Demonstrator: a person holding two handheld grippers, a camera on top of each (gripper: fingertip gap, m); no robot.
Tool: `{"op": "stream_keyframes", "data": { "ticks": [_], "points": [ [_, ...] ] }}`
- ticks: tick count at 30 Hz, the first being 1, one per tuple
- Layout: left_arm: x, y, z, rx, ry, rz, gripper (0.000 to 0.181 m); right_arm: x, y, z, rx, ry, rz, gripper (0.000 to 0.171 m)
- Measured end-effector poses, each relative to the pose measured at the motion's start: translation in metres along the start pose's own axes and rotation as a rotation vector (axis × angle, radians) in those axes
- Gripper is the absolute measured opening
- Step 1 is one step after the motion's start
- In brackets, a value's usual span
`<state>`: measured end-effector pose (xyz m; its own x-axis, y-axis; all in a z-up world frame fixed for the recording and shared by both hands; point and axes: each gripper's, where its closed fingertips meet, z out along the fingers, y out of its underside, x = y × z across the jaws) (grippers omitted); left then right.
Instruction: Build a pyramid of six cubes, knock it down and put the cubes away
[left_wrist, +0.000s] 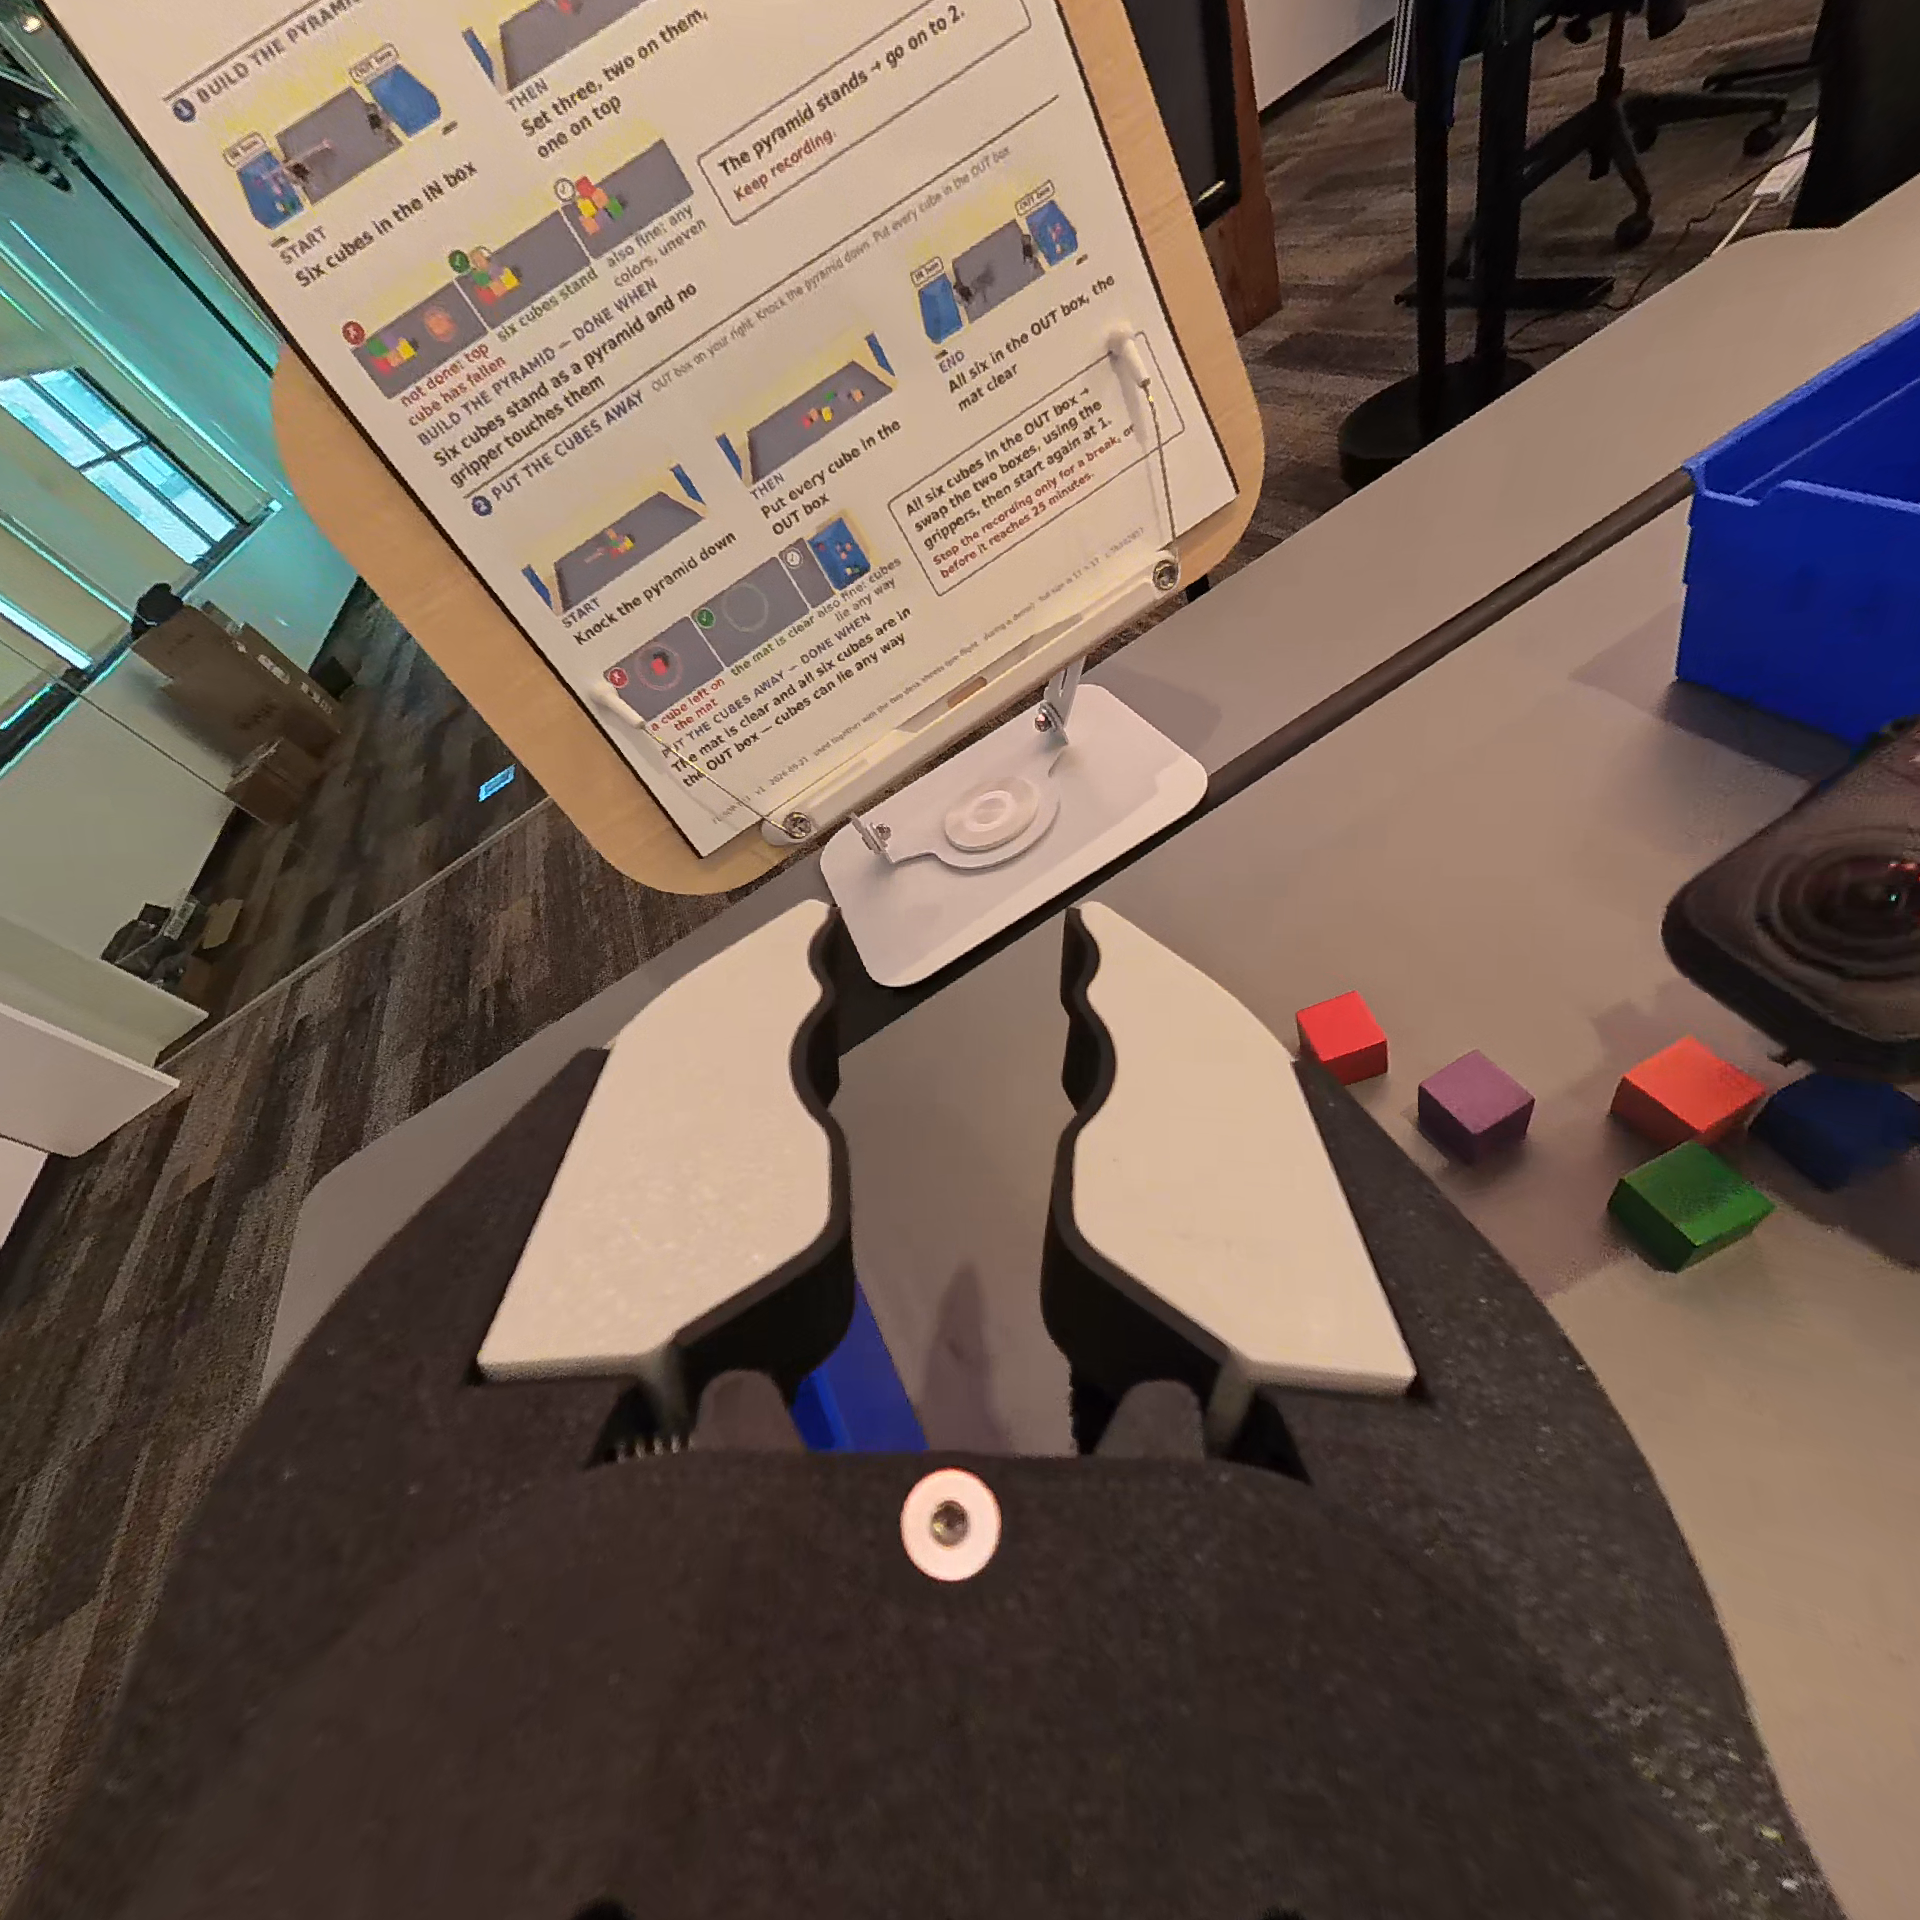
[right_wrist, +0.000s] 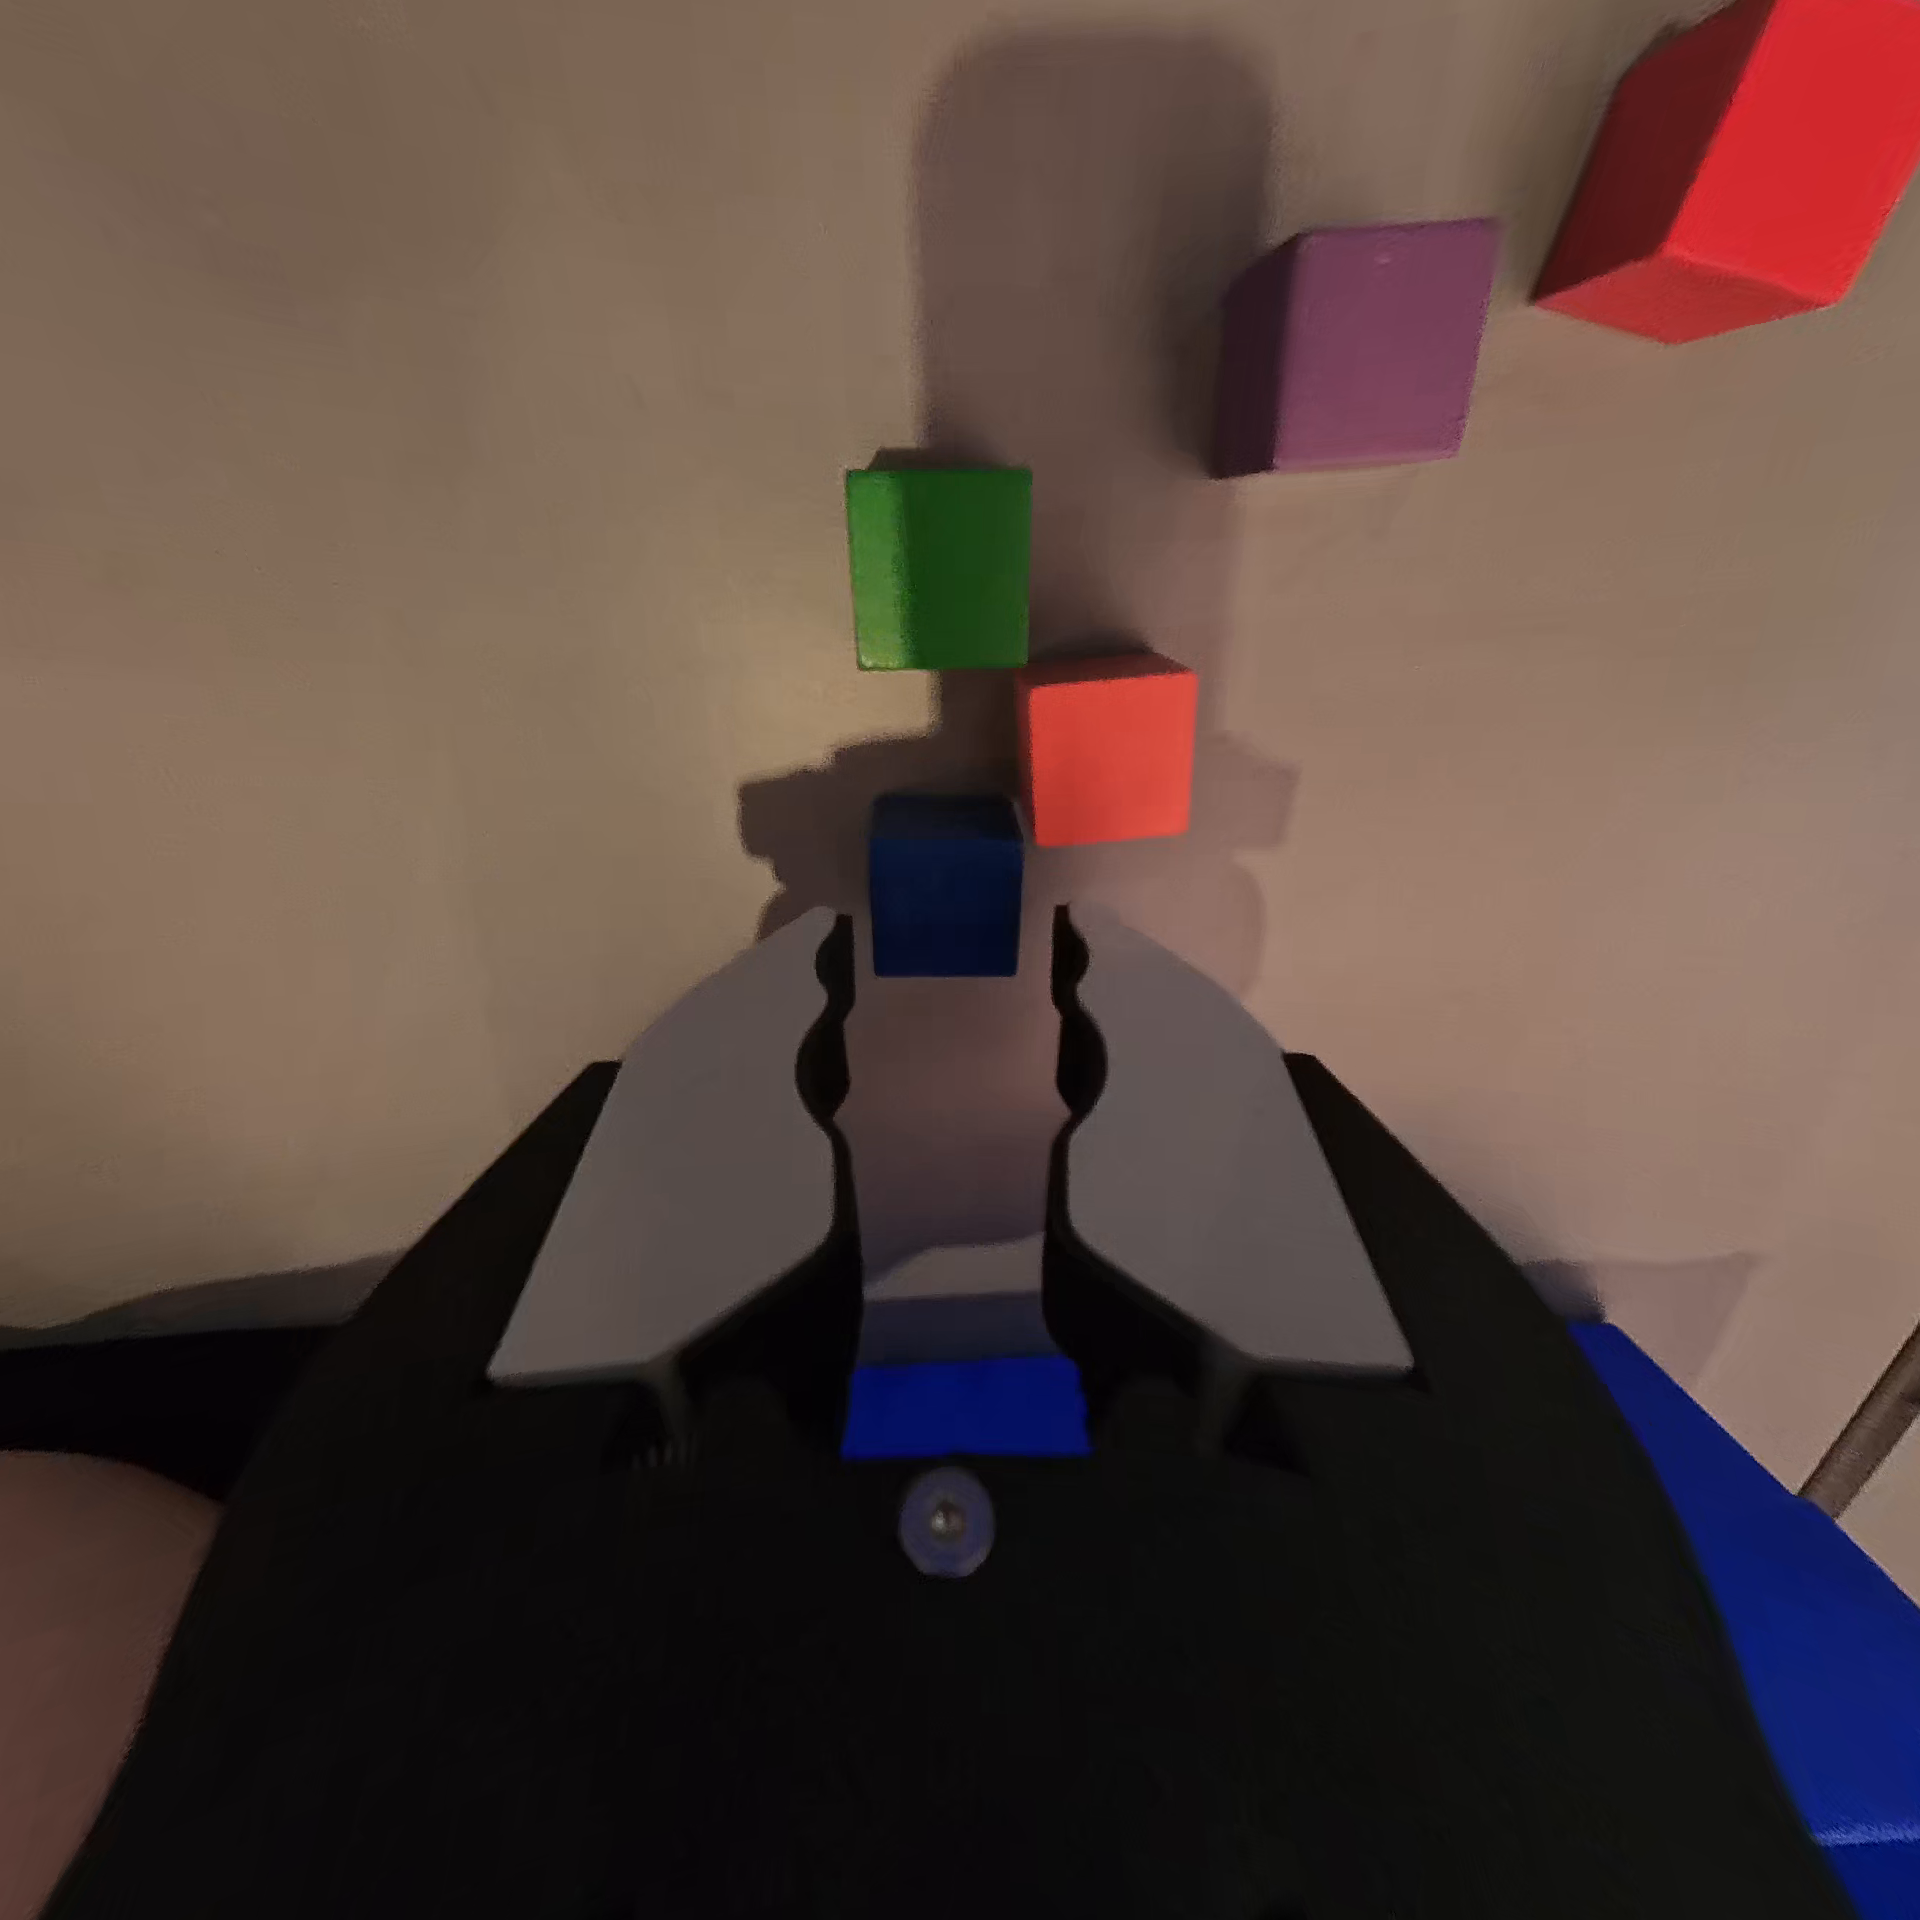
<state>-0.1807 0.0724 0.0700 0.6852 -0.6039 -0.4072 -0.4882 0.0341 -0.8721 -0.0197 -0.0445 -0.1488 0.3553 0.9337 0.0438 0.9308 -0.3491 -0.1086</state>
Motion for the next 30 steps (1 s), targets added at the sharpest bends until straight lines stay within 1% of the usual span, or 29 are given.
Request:
{"op": "stream_keyframes", "data": {
  "ticks": [3,6,8,10,12,13,14,15,16,17,18,19,21,22,24,26,30],
  "points": [
    [0.0,0.0,0.0,0.002,0.001,-0.001,0.04,-0.001,-0.002,0.003,0.005,-0.009,-0.002,0.029],
    [-0.001,0.001,0.001,-0.002,-0.002,0.002,0.04,-0.003,0.002,0.001,-0.005,-0.016,-0.014,0.029],
    [-0.003,0.0,0.0,0.0,-0.005,0.0,0.04,-0.006,-0.001,-0.016,0.049,-0.006,-0.03,0.028],
    [-0.005,-0.001,-0.002,0.006,-0.008,-0.004,0.04,-0.006,-0.011,-0.053,0.212,0.036,-0.039,0.028],
    [-0.008,-0.002,-0.004,0.012,-0.011,-0.012,0.04,0.01,-0.01,-0.108,0.423,0.188,0.006,0.028],
    [-0.01,-0.003,-0.005,0.015,-0.011,-0.017,0.04,0.026,-0.001,-0.14,0.533,0.294,0.08,0.028],
    [-0.011,-0.004,-0.006,0.018,-0.011,-0.022,0.04,0.045,0.017,-0.169,0.625,0.412,0.196,0.028],
    [-0.012,-0.004,-0.007,0.018,-0.012,-0.025,0.04,0.066,0.046,-0.191,0.67,0.528,0.351,0.028],
    [-0.014,-0.004,-0.008,0.018,-0.012,-0.028,0.04,0.082,0.084,-0.2,0.652,0.605,0.521,0.028],
    [-0.015,-0.003,-0.008,0.018,-0.012,-0.031,0.04,0.09,0.121,-0.194,0.589,0.617,0.674,0.028],
    [-0.015,-0.003,-0.008,0.018,-0.012,-0.034,0.04,0.092,0.153,-0.177,0.506,0.582,0.79,0.028],
    [-0.015,-0.003,-0.008,0.017,-0.011,-0.036,0.04,0.093,0.178,-0.156,0.439,0.53,0.87,0.028],
    [-0.015,-0.003,-0.007,0.015,-0.009,-0.035,0.04,0.094,0.205,-0.111,0.362,0.378,1.002,0.029],
    [-0.014,-0.002,-0.007,0.011,-0.006,-0.032,0.04,0.094,0.212,-0.092,0.335,0.304,1.052,0.029],
    [-0.011,0.0,-0.005,0.001,-0.003,-0.022,0.04,0.096,0.216,-0.066,0.309,0.221,1.114,0.03],
    [-0.009,0.001,-0.004,-0.005,0.001,-0.015,0.04,0.098,0.217,-0.054,0.281,0.198,1.143,0.03],
    [-0.006,0.002,-0.001,-0.012,0.006,-0.008,0.04,0.101,0.224,-0.041,0.239,0.194,1.186,0.03]
  ]
}}
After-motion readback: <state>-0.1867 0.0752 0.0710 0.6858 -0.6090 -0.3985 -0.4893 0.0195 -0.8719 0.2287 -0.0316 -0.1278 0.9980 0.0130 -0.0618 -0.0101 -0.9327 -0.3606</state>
